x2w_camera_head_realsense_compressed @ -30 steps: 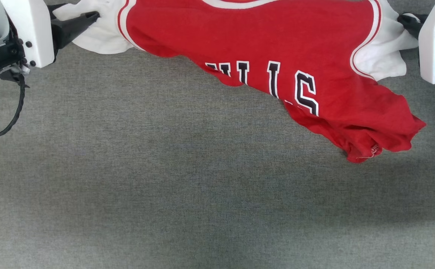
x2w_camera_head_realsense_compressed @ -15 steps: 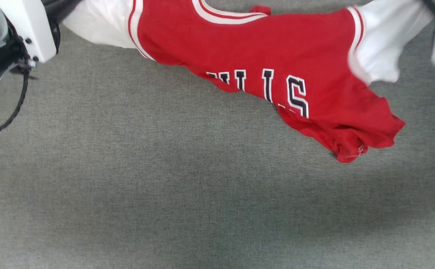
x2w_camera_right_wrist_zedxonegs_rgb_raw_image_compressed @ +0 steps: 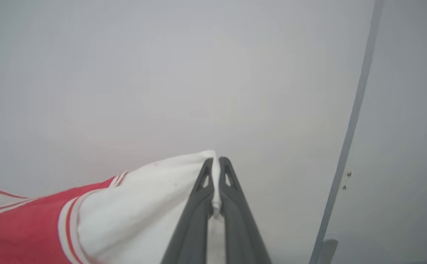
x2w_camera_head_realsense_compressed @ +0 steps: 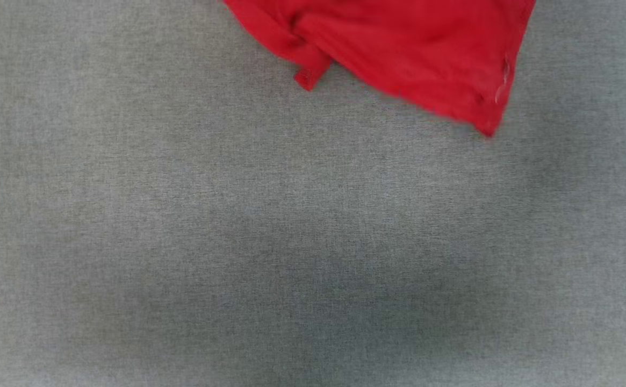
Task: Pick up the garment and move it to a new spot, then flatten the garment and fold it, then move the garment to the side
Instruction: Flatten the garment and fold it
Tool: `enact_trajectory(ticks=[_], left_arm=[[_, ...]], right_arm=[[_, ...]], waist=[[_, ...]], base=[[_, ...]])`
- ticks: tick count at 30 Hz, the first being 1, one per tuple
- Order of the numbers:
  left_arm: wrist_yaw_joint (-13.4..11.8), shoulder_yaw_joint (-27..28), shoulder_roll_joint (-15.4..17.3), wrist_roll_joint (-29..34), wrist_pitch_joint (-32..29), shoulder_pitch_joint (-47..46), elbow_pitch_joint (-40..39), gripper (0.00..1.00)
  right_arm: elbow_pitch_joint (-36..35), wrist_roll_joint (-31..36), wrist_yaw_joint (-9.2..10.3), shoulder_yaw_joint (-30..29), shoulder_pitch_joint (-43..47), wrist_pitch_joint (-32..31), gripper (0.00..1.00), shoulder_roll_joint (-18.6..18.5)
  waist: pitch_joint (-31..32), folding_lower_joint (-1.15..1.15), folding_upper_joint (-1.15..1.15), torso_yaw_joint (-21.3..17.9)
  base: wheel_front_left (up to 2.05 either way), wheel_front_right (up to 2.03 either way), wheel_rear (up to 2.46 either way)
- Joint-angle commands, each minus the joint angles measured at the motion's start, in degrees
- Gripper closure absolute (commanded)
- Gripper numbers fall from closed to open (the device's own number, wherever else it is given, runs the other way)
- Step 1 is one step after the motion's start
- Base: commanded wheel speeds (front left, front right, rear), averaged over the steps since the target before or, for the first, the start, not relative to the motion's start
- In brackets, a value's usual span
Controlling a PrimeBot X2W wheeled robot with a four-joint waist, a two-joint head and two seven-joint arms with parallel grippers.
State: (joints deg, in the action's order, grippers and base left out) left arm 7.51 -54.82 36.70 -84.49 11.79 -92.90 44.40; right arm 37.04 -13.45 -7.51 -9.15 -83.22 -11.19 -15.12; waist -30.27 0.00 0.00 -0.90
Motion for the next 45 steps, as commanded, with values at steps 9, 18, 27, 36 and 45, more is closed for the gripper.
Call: enact_trajectory(ticks=[9, 18, 27, 36, 45], left_arm=[[-0.06, 6.16, -1.49, 0.67, 3.41, -5.71, 0.72, 1.00], [-0.06, 5.02, 2.54, -4.53, 3.40, 11.27, -11.24, 1.00], [-0.06, 11.23, 7.25, -6.22, 3.45, 42.32, -29.98, 1.00], [-0.06, 18.20, 6.40, -2.72, 3.46, 70.63, -42.27, 1.00], [-0.05, 20.93, 8.27, -6.33, 3.46, 84.30, -46.28, 1.00]], right_arm=[[7.36, 7.80, 0.04, -6.21, -9.65, 11.62, 1.00, 3.04], [9.18, 2.93, 0.03, 2.77, 2.77, 11.32, 1.00, 2.27], [-8.98, -13.39, 0.03, 14.16, 33.66, 3.46, 1.00, -4.15], [-32.07, -23.42, 0.02, 9.82, 64.74, -9.50, 1.00, -6.98], [-40.75, -27.27, 0.03, 3.71, 81.31, -18.71, 1.00, -5.39]], waist=[[1.85, 0.00, 0.00, -0.83], [4.47, 0.00, 0.00, -0.69], [8.79, 0.00, 0.00, -0.48], [10.39, 0.00, 0.00, 0.31], [11.56, 0.00, 0.00, 0.44]], base=[[0.00, 0.00, 0.00], [0.00, 0.00, 0.00], [0.00, 0.00, 0.00], [0.00, 0.00, 0.00], [0.00, 0.00, 0.00]])
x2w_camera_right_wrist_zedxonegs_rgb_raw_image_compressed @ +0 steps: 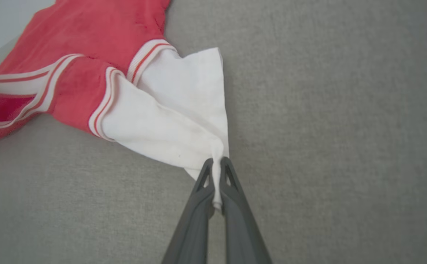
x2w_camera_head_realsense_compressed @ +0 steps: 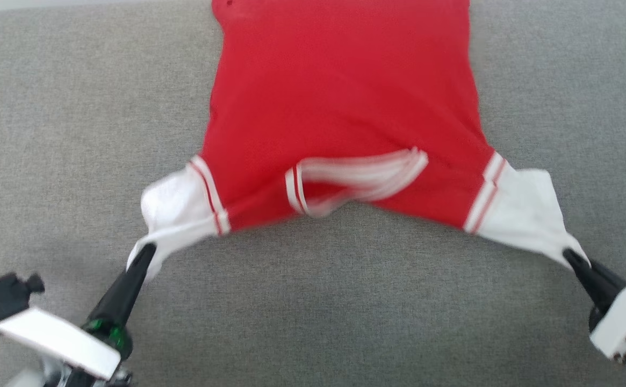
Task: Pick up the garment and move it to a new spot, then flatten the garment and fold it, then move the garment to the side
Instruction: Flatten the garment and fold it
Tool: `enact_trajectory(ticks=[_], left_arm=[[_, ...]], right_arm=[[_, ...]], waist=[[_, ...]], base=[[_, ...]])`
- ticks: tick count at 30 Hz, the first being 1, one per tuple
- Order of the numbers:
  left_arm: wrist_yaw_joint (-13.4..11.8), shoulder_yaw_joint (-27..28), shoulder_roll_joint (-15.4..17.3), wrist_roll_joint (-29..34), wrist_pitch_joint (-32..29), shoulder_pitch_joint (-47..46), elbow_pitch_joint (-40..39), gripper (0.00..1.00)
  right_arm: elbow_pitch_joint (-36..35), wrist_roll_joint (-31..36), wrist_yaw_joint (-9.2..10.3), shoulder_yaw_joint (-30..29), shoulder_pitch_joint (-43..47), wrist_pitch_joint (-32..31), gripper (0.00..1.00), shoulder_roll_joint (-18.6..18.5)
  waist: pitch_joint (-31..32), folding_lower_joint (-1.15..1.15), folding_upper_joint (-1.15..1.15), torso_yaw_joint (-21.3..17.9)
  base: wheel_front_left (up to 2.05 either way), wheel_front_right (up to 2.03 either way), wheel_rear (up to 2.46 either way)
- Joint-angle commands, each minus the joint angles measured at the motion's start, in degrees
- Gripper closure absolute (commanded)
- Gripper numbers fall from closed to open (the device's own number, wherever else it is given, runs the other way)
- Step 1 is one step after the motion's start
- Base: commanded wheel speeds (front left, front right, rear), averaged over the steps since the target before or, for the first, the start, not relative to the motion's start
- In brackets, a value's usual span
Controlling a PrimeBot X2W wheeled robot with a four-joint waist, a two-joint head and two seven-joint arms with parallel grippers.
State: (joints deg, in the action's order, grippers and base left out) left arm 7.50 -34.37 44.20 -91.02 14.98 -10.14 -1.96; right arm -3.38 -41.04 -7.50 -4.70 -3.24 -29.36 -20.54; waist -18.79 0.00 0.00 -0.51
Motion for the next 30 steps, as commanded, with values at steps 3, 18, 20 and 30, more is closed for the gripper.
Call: enact_trajectory(ticks=[3, 18, 20, 30], left_arm=[[-0.04, 0.79, 1.24, 0.66, 0.27, 4.50, 0.75, 1.00], [-0.04, 2.06, -0.52, 2.50, 0.27, 12.42, -0.69, 1.00], [-0.04, 2.11, -1.29, 3.25, 0.27, 11.64, 0.11, 1.00], [-0.04, 0.04, -3.38, 4.73, 0.27, 9.23, 2.46, 1.00]], right_arm=[[-0.71, 0.23, 0.01, -2.51, 4.16, -1.41, 1.00, 0.92], [-2.77, 2.69, 0.02, -8.05, 10.26, -2.23, 1.00, 3.50], [-2.00, 3.74, 0.02, -7.17, 9.81, -2.65, 1.00, 3.33], [2.82, 7.88, 0.02, -4.17, 7.63, -1.46, 0.00, 3.02]], waist=[[0.13, 0.00, 0.00, 0.08], [0.15, 0.00, 0.00, 0.55], [0.36, 0.00, 0.00, 0.61], [0.66, 0.00, 0.00, 0.67]], base=[[0.00, 0.00, 0.00], [0.00, 0.00, 0.00], [0.00, 0.00, 0.00], [0.00, 0.00, 0.00]])
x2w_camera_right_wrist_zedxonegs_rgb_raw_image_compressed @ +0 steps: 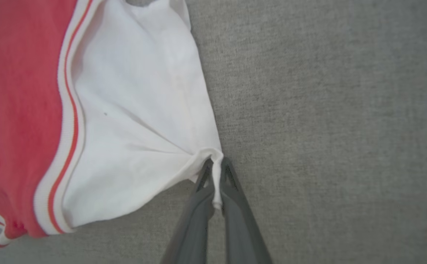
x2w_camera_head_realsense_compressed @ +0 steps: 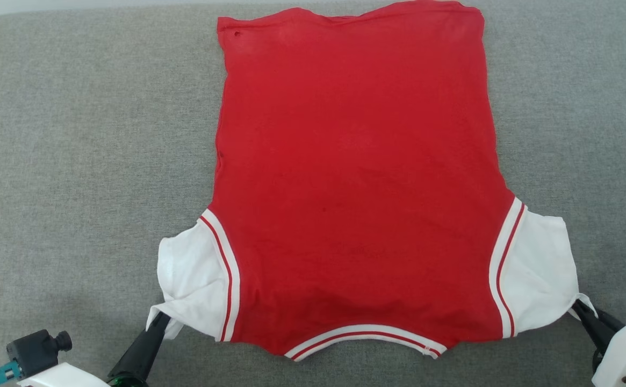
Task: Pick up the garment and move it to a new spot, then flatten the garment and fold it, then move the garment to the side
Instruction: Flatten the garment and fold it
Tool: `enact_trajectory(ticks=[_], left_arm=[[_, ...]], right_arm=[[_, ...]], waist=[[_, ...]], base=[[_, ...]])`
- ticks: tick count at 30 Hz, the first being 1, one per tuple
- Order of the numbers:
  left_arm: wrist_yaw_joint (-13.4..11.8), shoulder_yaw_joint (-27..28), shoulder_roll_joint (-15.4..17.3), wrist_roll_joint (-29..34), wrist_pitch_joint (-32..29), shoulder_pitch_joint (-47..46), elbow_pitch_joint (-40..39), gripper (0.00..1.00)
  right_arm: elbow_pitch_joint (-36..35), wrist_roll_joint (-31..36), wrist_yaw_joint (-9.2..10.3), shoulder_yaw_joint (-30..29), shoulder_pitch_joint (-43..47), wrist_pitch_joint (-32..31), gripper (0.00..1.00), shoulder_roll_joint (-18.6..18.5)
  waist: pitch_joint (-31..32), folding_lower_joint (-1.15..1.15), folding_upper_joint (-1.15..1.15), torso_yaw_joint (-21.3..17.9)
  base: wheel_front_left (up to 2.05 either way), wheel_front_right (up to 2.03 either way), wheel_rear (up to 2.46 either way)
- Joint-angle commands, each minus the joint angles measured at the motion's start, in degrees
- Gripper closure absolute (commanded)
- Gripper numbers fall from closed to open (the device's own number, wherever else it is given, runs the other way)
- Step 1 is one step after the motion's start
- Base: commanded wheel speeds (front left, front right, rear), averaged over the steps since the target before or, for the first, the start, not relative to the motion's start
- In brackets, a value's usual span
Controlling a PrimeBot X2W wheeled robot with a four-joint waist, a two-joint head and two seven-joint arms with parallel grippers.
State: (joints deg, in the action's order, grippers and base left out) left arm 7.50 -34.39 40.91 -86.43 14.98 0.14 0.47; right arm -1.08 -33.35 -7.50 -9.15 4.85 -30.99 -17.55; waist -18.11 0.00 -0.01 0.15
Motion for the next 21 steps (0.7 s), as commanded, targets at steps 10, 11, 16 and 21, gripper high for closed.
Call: enact_trajectory(ticks=[10, 11, 16, 21], left_arm=[[-0.04, -1.28, -0.58, 2.60, 0.28, -2.54, -1.88, 1.00], [-0.04, -1.37, -0.73, 3.04, 0.28, -2.96, -2.23, 1.00], [-0.04, -3.06, -1.62, 5.11, 0.28, -6.42, -4.02, 1.00], [-0.04, -5.35, -2.25, 7.07, 0.27, -10.24, -4.22, 1.00]], right_arm=[[-6.75, 1.52, 0.01, -5.70, -4.57, -0.99, 0.00, -4.11], [-7.63, 1.98, 0.01, -6.29, -6.23, -1.72, 0.00, -4.95], [-7.70, 4.11, 0.01, -6.62, -19.18, -5.68, 0.00, -8.99], [-1.51, 6.70, 0.01, -3.70, -32.76, -9.68, 0.00, -10.61]], waist=[[-1.64, 0.00, 0.01, 2.40], [-2.02, 0.00, 0.01, 2.82], [-5.67, 0.00, 0.01, 5.81], [-8.57, 0.00, 0.01, 8.77]], base=[[0.00, 0.00, 0.00], [0.00, 0.00, 0.00], [0.00, 0.00, 0.00], [0.00, 0.00, 0.00]])
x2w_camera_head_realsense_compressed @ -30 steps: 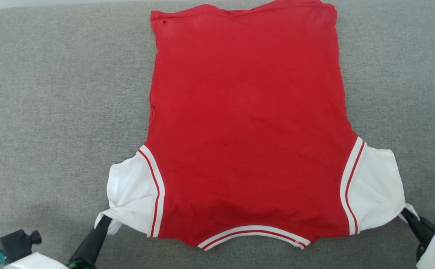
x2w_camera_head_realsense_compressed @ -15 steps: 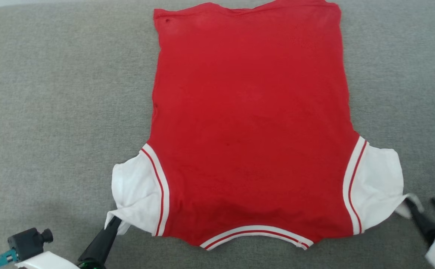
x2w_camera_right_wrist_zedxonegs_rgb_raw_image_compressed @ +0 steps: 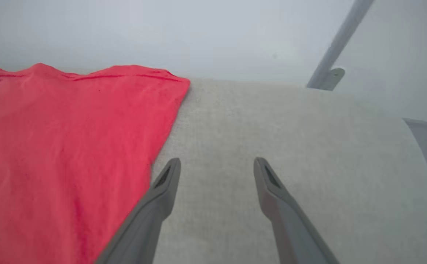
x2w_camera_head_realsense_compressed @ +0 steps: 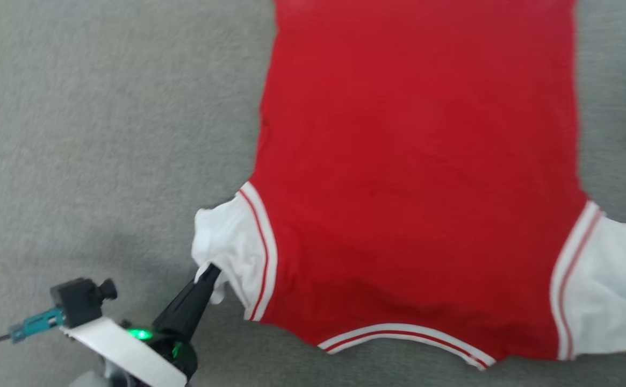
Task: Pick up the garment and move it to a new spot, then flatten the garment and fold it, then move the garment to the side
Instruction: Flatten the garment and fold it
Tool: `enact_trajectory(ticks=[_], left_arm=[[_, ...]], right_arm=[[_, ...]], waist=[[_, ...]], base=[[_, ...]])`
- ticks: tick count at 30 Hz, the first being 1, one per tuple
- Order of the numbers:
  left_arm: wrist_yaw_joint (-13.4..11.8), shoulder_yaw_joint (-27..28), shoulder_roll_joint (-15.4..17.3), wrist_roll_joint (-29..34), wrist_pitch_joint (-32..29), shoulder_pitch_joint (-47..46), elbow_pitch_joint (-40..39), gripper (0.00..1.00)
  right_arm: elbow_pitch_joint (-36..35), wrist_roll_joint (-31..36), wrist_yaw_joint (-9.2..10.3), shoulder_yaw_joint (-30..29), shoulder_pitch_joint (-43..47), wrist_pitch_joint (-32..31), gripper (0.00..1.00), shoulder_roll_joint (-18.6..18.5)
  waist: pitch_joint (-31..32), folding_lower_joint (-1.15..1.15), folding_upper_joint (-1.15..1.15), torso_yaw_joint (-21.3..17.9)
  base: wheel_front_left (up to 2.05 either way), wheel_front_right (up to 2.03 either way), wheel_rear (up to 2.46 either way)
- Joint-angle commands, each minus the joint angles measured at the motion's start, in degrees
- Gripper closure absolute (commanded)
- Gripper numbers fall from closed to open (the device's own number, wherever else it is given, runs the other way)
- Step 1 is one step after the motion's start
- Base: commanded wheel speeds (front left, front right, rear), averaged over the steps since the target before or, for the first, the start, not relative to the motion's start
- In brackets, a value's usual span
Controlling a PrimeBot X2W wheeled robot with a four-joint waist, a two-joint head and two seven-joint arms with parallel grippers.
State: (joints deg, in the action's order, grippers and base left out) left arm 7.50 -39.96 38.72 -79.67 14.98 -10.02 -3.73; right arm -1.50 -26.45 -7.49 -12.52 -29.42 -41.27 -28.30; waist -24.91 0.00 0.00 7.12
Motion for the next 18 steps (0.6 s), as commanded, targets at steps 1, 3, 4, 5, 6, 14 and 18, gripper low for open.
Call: enact_trajectory(ticks=[1, 3, 4, 5, 6, 14, 18], left_arm=[[-0.04, -0.20, -0.25, 0.25, 0.28, -0.99, -0.35, 1.00], [-0.04, -0.96, -0.41, 0.69, 0.28, -2.42, -0.91, 1.00], [-0.04, -1.36, -0.52, 1.00, 0.28, -3.03, -1.20, 1.00], [-0.04, -1.52, -0.70, 1.17, 0.27, -3.60, -1.33, 1.00], [-0.04, -1.65, -0.94, 1.34, 0.27, -4.14, -1.40, 1.00], [-0.04, -2.93, -2.72, 2.24, 0.28, -7.51, -2.97, 1.00], [-0.04, -3.88, -3.31, 2.77, 0.27, -8.68, -3.15, 1.00]], right_arm=[[1.01, 0.44, 0.00, 0.75, -1.79, -0.67, 0.00, -0.36], [5.78, 2.43, 0.01, 3.01, -7.85, -2.75, 0.00, -1.24], [8.11, 3.68, 0.01, 4.41, -10.91, -3.49, 0.00, -1.92], [10.23, 4.59, 0.01, 5.81, -13.69, -4.31, 0.00, -2.53], [12.75, 5.69, 0.01, 6.43, -16.12, -5.12, 0.00, -2.88], [26.76, 10.46, 0.01, 7.38, -31.70, -9.83, 0.00, -3.05], [32.49, 14.80, 0.01, 6.17, -35.62, -14.10, 0.00, -1.86]], waist=[[-2.58, 0.00, 0.00, 2.48], [-3.87, 0.00, 0.00, 3.77], [-4.52, 0.00, 0.00, 4.42], [-5.24, 0.00, 0.00, 5.15], [-5.78, 0.00, 0.00, 5.92], [-9.92, 0.00, 0.00, 10.97], [-11.26, 0.00, 0.00, 12.16]], base=[[0.00, 0.00, 0.00], [0.00, 0.00, 0.00], [0.00, 0.00, 0.00], [0.00, 0.00, 0.00], [0.00, 0.00, 0.00], [0.00, 0.00, 0.00], [0.00, 0.00, 0.00]])
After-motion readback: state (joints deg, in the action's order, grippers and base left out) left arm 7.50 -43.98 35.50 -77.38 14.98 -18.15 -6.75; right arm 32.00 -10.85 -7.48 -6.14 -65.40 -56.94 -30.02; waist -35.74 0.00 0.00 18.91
